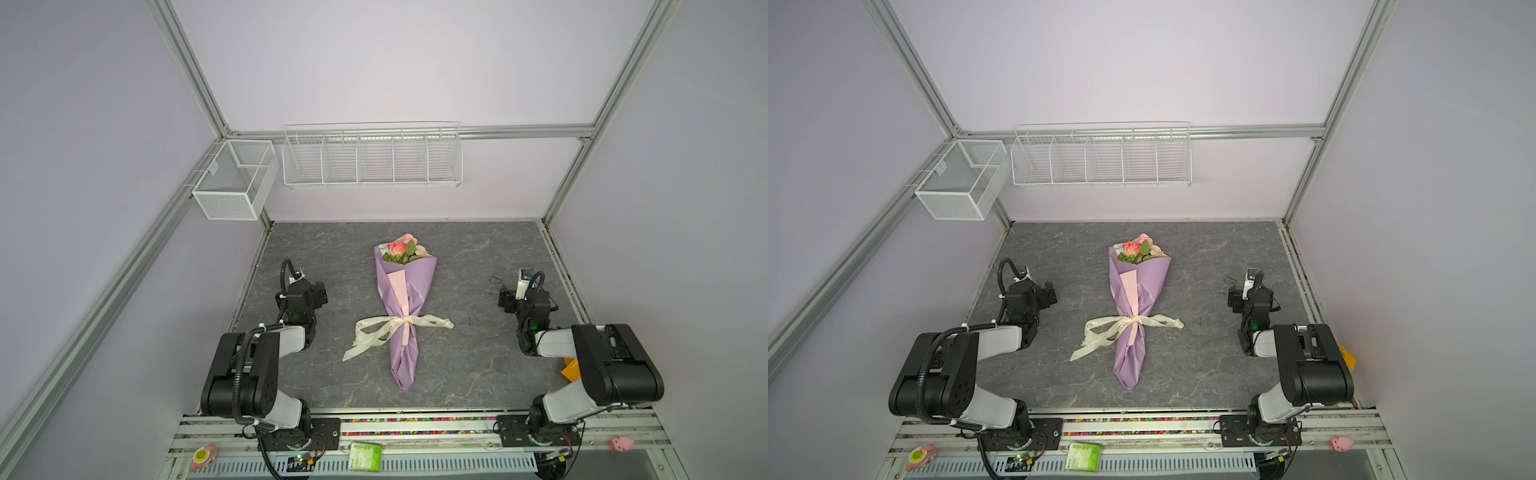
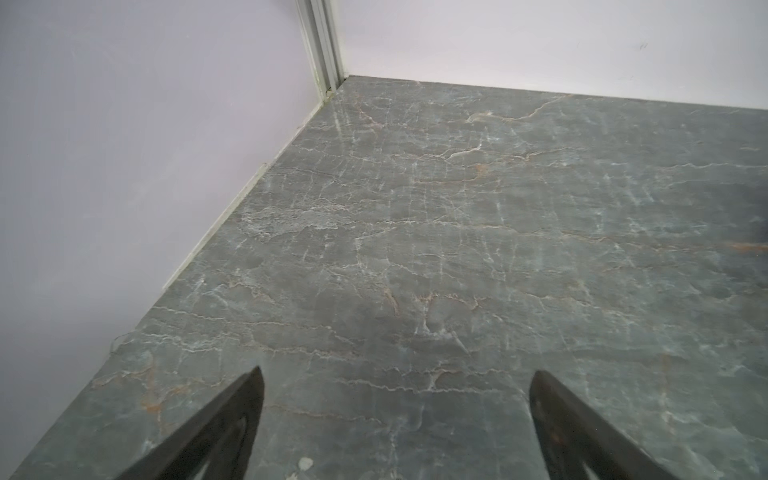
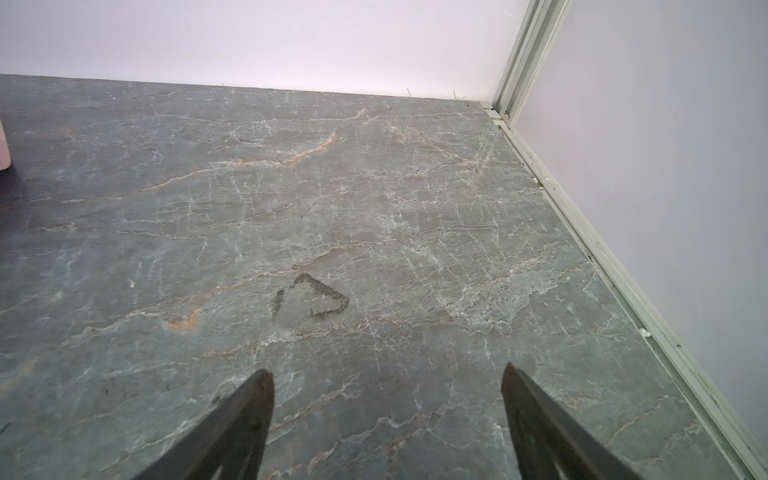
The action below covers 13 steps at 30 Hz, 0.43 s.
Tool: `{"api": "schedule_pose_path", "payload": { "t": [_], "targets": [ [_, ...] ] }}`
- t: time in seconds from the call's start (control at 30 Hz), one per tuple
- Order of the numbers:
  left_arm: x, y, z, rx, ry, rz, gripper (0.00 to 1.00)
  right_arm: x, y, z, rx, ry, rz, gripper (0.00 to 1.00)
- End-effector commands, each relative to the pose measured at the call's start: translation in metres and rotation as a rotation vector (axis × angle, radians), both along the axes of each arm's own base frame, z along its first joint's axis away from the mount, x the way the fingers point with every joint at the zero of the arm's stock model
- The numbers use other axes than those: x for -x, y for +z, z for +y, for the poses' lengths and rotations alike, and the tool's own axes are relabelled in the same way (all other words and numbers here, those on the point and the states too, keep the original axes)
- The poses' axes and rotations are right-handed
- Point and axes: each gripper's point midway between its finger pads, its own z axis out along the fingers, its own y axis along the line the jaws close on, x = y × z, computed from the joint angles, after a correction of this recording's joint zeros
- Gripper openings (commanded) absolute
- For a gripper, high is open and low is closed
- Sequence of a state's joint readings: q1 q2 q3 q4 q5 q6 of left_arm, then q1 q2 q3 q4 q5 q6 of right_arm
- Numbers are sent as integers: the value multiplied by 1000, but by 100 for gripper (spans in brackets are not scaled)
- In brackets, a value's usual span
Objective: Tie the bouquet of fake flowers
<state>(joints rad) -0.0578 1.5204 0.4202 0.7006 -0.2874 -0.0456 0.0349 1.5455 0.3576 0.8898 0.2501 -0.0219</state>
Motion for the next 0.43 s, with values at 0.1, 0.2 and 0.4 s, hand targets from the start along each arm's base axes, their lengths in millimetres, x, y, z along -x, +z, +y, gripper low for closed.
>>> {"api": "schedule_pose_path", "payload": {
  "t": [0.1,0.2,0.4],
  "targets": [
    [-8,23,0,40,-33,-143,99,-3,12,-1,0,-17,-41,88],
    [-7,23,0,35,-34,-152,99,-4,12,-1,-1,-17,-41,89],
    [-7,23,0,35,-35,-151,99,-4,12,-1,-2,-16,-42,89]
  ]
}}
